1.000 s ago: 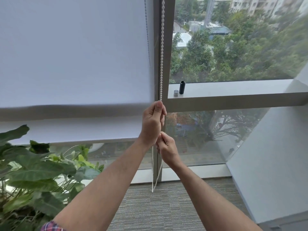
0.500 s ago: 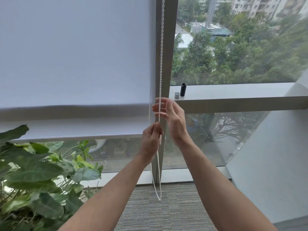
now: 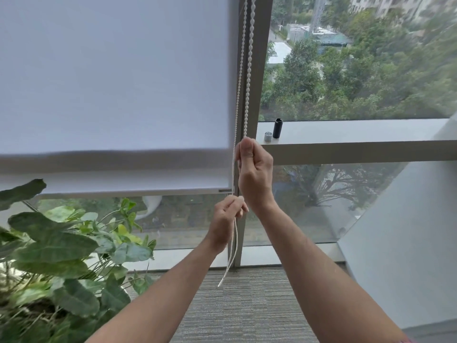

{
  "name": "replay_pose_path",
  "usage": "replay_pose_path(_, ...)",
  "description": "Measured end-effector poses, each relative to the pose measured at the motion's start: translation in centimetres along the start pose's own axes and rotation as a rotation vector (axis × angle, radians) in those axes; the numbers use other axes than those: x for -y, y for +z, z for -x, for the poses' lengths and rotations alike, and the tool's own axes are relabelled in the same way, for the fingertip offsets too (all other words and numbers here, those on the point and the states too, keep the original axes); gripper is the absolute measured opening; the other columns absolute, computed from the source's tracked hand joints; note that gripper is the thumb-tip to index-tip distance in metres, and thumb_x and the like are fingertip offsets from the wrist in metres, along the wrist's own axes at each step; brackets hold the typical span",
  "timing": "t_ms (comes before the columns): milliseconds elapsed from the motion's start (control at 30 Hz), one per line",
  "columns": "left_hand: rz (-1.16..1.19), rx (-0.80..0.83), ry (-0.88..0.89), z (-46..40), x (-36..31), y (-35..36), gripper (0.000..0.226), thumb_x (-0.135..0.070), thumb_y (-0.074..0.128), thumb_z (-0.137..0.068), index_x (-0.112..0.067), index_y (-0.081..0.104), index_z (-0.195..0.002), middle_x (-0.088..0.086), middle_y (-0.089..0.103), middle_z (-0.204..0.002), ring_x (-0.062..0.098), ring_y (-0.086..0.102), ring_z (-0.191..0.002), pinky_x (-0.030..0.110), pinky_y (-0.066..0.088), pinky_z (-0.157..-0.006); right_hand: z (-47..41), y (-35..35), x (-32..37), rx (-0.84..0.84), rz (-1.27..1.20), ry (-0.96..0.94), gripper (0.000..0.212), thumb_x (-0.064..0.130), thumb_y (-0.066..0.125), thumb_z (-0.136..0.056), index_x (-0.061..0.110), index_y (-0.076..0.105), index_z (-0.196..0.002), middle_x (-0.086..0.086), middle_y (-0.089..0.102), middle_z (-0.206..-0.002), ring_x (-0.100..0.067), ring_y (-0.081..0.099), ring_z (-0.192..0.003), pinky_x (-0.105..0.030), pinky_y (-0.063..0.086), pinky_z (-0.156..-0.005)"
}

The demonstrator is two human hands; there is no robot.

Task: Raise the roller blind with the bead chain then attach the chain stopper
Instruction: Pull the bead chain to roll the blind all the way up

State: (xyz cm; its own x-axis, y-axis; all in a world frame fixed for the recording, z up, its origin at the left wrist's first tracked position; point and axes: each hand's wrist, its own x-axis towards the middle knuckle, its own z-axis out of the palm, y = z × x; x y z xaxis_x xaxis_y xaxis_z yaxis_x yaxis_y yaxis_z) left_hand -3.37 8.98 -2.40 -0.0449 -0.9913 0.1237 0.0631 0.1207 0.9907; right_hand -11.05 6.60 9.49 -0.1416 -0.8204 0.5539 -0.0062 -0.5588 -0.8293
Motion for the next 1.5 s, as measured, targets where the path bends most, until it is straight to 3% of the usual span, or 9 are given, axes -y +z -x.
replay_pose_path(167,0.119,-0.194,-0.04,-1.9,-1.1,-1.9,0.034,-0.029,0.043,-0.091,-0.013,0.071,-0.101,0.019,0.069,-0.104,0.031,0.062,-0.094,0.049,0.046,-0.088,2.9,-1.0,-2.7,-0.007,0.098,0.052,0.039,0.024,0.04,-0.103,0.013,0.049,-0.066,0.009,0.044,-0.059,-0.005,0.039,-0.053,-0.028,0.034,-0.051)
replay_pose_path(333,0.154,-0.051,0.242,-4.3,-9.8,-0.4,0.033,-0.049,0.046,-0.096,-0.03,0.073,-0.099,-0.006,0.069,-0.091,0.015,0.063,-0.084,0.034,0.049,-0.077,4.1,-1.4,-3.8,0.015,0.038,0.133,0.037,0.019,0.043,-0.1,0.028,0.046,-0.064,0.014,0.045,-0.058,-0.003,0.037,-0.055,-0.023,0.032,-0.054)
replay_pose_path(467,0.212,0.105,0.424,-5.4,-15.6,2.1,0.036,-0.039,0.039,-0.104,-0.019,0.069,-0.101,-0.003,0.06,-0.07,0.015,0.055,-0.059,0.027,0.045,-0.053,3.7,-1.1,-3.5,0.052,0.025,0.156,0.039,0.023,0.042,-0.1,0.032,0.044,-0.062,0.014,0.04,-0.055,-0.004,0.033,-0.052,-0.023,0.028,-0.051)
replay_pose_path(600,0.242,-0.038,0.437,-5.8,-16.1,3.8,0.034,-0.023,0.041,-0.103,-0.019,0.062,-0.077,-0.009,0.037,-0.05,0.008,0.029,-0.042,0.022,0.024,-0.041,3.2,-2.3,-3.5,0.168,-0.111,0.297,0.038,0.029,0.043,-0.098,0.03,0.049,-0.061,0.01,0.04,-0.053,-0.007,0.032,-0.047,-0.024,0.027,-0.046)
replay_pose_path(733,0.225,-0.105,0.446,-6.1,-15.9,3.6,0.031,-0.022,0.044,-0.1,-0.018,0.061,-0.075,0.001,0.031,-0.047,0.011,0.024,-0.04,0.031,0.017,-0.039,2.1,-4.2,-3.4,0.307,-0.078,0.379,0.034,0.035,0.042,-0.103,0.021,0.069,-0.089,0.0,0.071,-0.08,-0.013,0.067,-0.073,-0.027,0.052,-0.068)
replay_pose_path(933,0.193,-0.116,0.415,-6.2,-13.7,3.4,0.034,-0.014,0.046,-0.098,-0.022,0.064,-0.071,-0.012,0.052,-0.049,-0.002,0.04,-0.04,0.012,0.033,-0.041,-4.6,-4.2,2.1,0.1,-0.078,0.204,0.041,0.038,0.033,-0.105,0.013,0.063,-0.116,-0.004,0.069,-0.096,-0.019,0.066,-0.092,-0.039,0.054,-0.083)
replay_pose_path(1200,0.108,-0.144,0.215,-5.3,-8.0,2.3,0.03,-0.03,0.048,-0.094,-0.024,0.064,-0.069,-0.012,0.03,-0.043,0.006,0.025,-0.039,0.018,0.021,-0.039,-10.6,0.7,9.5,0.09,-0.197,-0.012,0.03,0.024,0.034,-0.108,0.015,0.06,-0.095,0.001,0.047,-0.063,-0.007,0.039,-0.047,-0.024,0.032,-0.044)
replay_pose_path(1400,-0.004,-0.027,0.233,-5.6,-7.7,1.3,0.032,-0.028,0.048,-0.094,-0.03,0.065,-0.067,-0.012,0.034,-0.048,0.009,0.03,-0.045,0.027,0.022,-0.046,-10.0,2.6,8.2,-0.046,-0.116,-0.123,0.035,0.019,0.044,-0.102,0.026,0.053,-0.069,0.011,0.037,-0.056,-0.011,0.03,-0.052,-0.028,0.024,-0.049)
replay_pose_path(1500,-0.099,0.076,0.265,-6.0,-8.2,-0.4,0.025,-0.038,0.051,-0.09,-0.033,0.074,-0.08,-0.012,0.062,-0.065,0.006,0.055,-0.062,0.019,0.041,-0.058,-10.0,2.5,7.9,-0.062,-0.113,-0.139,0.035,0.021,0.044,-0.101,0.028,0.053,-0.068,0.01,0.035,-0.055,-0.014,0.027,-0.051,-0.03,0.021,-0.048)
